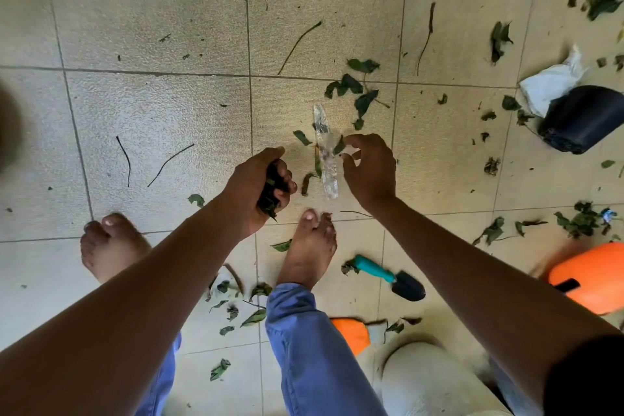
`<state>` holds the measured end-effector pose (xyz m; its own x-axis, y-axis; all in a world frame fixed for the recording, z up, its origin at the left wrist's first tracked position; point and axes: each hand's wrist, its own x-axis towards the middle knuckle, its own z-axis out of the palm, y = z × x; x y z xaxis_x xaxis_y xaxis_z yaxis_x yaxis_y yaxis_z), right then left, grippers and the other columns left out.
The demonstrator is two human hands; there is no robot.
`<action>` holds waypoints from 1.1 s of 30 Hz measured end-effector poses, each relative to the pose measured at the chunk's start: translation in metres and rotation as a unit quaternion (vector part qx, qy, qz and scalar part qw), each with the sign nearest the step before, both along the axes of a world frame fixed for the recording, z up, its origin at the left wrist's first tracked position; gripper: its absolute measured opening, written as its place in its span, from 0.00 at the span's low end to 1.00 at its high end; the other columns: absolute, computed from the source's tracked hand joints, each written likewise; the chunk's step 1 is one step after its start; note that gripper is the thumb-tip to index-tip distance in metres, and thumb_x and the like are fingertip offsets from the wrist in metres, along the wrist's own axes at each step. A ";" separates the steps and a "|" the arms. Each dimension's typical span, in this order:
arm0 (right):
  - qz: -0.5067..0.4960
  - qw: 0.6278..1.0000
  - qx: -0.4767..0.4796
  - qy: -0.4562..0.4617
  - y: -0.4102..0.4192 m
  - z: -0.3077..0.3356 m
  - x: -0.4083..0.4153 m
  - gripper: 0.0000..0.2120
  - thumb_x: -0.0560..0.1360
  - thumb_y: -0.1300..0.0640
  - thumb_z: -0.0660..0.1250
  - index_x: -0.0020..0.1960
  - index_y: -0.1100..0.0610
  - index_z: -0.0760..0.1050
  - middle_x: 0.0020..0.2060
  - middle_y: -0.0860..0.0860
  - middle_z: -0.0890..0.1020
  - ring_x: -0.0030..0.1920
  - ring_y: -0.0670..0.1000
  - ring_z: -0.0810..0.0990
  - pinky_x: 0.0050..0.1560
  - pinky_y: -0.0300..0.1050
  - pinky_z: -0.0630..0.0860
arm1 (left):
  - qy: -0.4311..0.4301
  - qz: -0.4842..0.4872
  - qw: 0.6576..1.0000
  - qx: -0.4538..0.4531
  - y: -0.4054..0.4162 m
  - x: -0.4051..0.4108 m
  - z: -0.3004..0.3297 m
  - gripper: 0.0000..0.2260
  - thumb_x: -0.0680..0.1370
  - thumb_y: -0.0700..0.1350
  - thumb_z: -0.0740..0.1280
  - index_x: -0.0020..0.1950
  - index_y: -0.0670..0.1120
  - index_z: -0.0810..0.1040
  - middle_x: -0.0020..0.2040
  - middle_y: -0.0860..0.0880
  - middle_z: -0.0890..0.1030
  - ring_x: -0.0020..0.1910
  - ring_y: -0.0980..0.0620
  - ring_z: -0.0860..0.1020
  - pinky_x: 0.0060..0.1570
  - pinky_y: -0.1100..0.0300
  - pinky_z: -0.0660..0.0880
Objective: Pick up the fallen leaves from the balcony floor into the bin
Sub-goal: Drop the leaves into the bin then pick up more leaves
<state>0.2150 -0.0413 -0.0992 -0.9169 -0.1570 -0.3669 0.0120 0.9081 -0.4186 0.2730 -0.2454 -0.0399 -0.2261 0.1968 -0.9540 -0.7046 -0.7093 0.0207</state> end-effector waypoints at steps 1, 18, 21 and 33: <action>0.005 1.000 0.017 -0.022 0.004 -0.011 -0.006 0.15 0.74 0.64 0.71 0.60 0.56 0.81 0.55 0.56 0.80 0.48 0.56 0.83 0.53 0.54 0.80 | 0.000 -0.003 1.000 -0.001 0.000 0.000 -0.001 0.19 0.82 0.49 0.66 0.31 0.44 0.72 0.33 0.47 0.71 0.32 0.51 0.74 0.21 0.67 0.65; -0.003 0.998 0.060 0.006 0.026 -0.039 -0.060 0.04 0.70 0.63 0.74 0.43 0.57 0.83 0.53 0.57 0.77 0.55 0.58 0.77 0.51 0.41 0.70 | -0.019 0.004 1.000 0.015 0.004 -0.013 -0.017 0.20 0.82 0.49 0.66 0.31 0.44 0.72 0.32 0.47 0.72 0.34 0.51 0.75 0.20 0.67 0.64; -0.008 0.998 0.039 0.043 0.028 -0.038 -0.079 0.04 0.69 0.63 0.75 0.41 0.57 0.81 0.58 0.55 0.76 0.59 0.57 0.75 0.52 0.38 0.66 | -0.015 -0.002 1.000 0.012 0.006 -0.021 -0.017 0.20 0.82 0.49 0.65 0.31 0.44 0.71 0.32 0.47 0.72 0.34 0.51 0.75 0.20 0.67 0.65; 0.185 0.972 0.136 0.048 0.025 -0.049 -0.085 0.06 0.72 0.68 0.67 0.45 0.62 0.81 0.49 0.58 0.79 0.51 0.61 0.77 0.40 0.53 0.79 | -0.013 -0.022 1.000 0.014 0.013 -0.038 -0.017 0.19 0.82 0.49 0.65 0.32 0.44 0.72 0.31 0.47 0.73 0.33 0.51 0.75 0.20 0.67 0.65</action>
<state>0.1296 -0.0167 -0.1484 -0.8481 -0.3920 -0.3564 -0.3640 0.9200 -0.1457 0.2347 -0.2324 -0.0570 -0.1919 0.2329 -0.9534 -0.7356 -0.6772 -0.0174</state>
